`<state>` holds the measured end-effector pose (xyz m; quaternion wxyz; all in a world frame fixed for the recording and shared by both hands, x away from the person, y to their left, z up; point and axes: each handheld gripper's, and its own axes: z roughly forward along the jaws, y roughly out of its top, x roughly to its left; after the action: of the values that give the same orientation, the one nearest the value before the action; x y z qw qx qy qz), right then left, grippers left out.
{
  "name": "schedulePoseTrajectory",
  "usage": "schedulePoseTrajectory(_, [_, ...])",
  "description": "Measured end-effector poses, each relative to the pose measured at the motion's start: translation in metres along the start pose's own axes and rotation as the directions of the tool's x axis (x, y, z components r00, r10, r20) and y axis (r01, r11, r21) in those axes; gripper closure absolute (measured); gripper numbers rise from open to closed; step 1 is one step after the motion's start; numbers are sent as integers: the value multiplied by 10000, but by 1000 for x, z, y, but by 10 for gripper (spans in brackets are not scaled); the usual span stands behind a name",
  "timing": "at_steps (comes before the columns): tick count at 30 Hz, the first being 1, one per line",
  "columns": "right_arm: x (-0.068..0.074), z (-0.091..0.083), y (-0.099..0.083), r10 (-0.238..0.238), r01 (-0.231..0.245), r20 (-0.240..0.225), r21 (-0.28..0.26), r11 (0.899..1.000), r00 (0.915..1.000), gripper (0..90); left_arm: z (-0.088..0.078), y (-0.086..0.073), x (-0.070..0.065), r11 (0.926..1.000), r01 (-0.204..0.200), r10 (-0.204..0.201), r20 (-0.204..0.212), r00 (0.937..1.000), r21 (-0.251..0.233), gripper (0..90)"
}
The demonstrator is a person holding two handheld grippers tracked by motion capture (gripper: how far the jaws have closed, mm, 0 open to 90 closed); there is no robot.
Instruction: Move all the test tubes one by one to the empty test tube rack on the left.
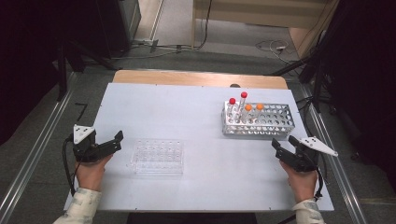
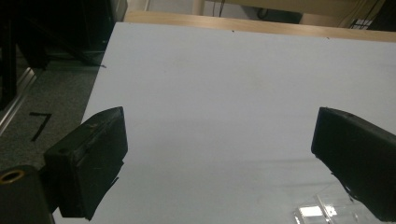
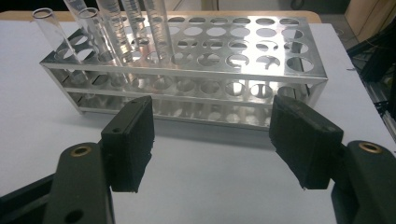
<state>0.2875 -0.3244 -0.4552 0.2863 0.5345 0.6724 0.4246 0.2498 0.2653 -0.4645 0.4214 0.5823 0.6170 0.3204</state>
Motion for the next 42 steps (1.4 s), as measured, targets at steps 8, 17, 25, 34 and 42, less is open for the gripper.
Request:
schedulePoseTrajectory(8, [4, 5, 2, -207, 212, -217, 210, 9996, 9995, 296, 1, -1, -3, 9999, -134, 134, -46, 9999, 65, 43])
schedulePoseTrajectory(17, [10, 11, 6, -293, 302, -434, 204, 9993, 9986, 296, 2, -1, -3, 9999, -86, 87, -82, 9999, 73, 43])
schedulePoseTrajectory(25, [16, 19, 11, -313, 327, -659, 191, 9993, 9973, 297, 2, -1, -3, 10000, -29, 29, -55, 10000, 22, 43])
schedulePoseTrajectory(34, [32, 31, 18, -582, 591, -963, 63, 9982, 9937, 326, 3, -1, -4, 10000, -72, 72, -44, 10000, 46, 46])
schedulePoseTrajectory(42, [50, 47, 24, -1013, 1021, -1306, -6, 9948, 9863, 397, 3, -1, -3, 10000, -50, 50, -113, 9999, 16, 47])
